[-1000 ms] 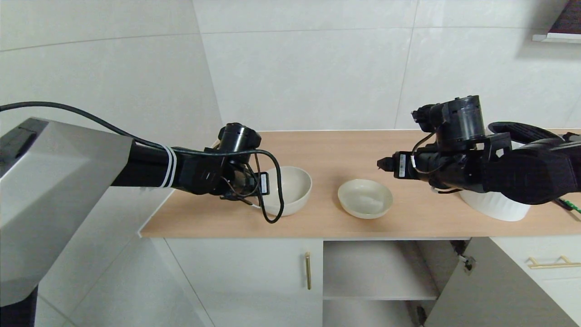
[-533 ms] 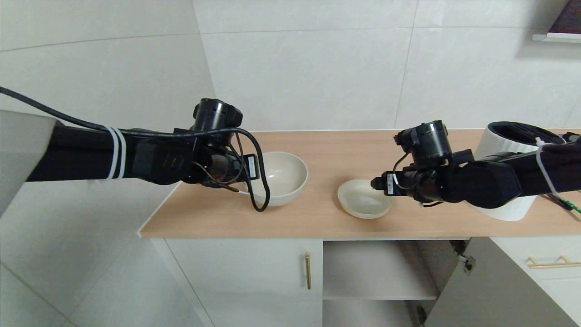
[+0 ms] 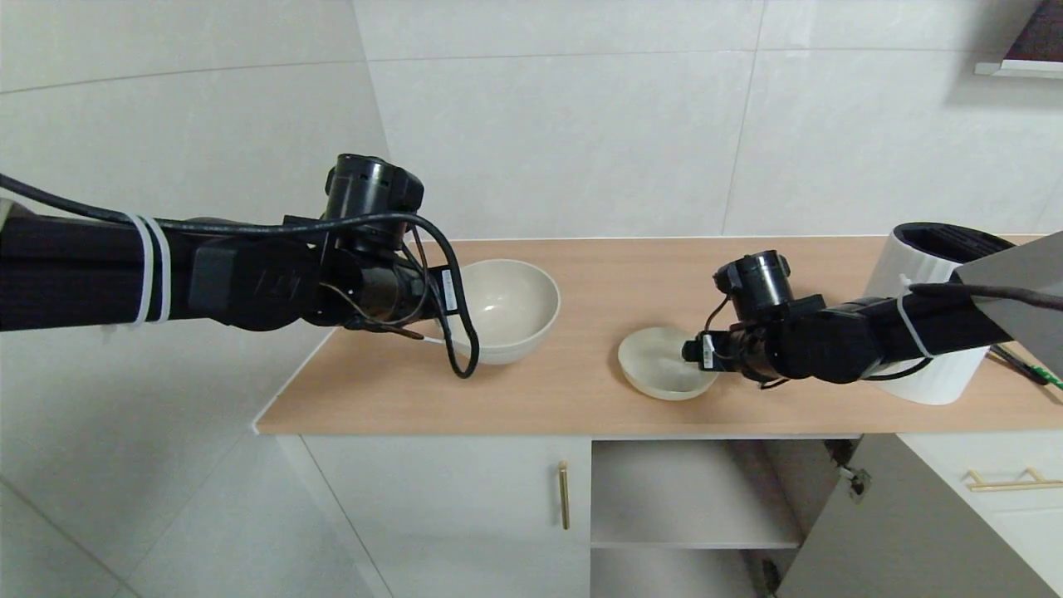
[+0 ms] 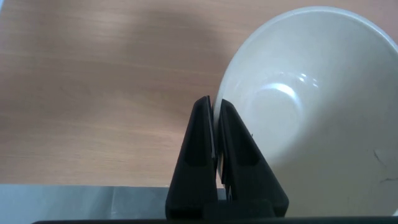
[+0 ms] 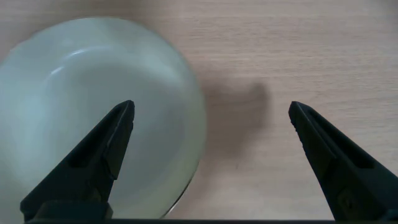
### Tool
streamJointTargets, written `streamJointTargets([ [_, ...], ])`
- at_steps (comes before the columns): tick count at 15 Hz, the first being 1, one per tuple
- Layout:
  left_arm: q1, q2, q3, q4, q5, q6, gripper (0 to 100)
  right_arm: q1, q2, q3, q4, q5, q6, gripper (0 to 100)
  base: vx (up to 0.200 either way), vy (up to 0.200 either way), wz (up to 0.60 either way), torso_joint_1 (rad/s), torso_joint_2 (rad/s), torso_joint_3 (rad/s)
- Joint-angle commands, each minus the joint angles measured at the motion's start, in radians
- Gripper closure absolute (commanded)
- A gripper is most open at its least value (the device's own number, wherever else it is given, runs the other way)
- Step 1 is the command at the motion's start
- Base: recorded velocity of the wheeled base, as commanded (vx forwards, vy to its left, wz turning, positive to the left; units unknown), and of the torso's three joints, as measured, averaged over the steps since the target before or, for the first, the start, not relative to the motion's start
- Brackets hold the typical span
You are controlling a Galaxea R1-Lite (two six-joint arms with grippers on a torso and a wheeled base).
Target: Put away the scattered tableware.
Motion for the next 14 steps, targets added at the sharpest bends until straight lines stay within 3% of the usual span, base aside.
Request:
streamJointTargets([
  [1, 0.000, -0.005, 0.000, 0.000, 0.001, 0.000, 100, -0.008, 0.027, -0.013, 0.000, 0.000, 0.003, 0, 0.000, 0.000, 0.00, 0.000, 0.00, 0.000],
  [6, 0.000, -0.006, 0.000, 0.000, 0.001, 0.000, 100, -0.008, 0.041, -0.019, -0.002, 0.002, 0.015, 0, 0.000, 0.000, 0.00, 0.000, 0.00, 0.000],
  [7, 0.000, -0.008, -0.001, 0.000, 0.001, 0.000, 100, -0.008, 0.040, -0.019, -0.002, 0.003, 0.017, 100, 0.000, 0.000, 0.00, 0.000, 0.00, 0.000],
  [14, 0.001, -0.025, 0.002, 0.000, 0.001, -0.002, 100, -0.003, 0.032, -0.019, 0.001, 0.006, 0.027, 100, 0.000, 0.000, 0.00, 0.000, 0.00, 0.000],
])
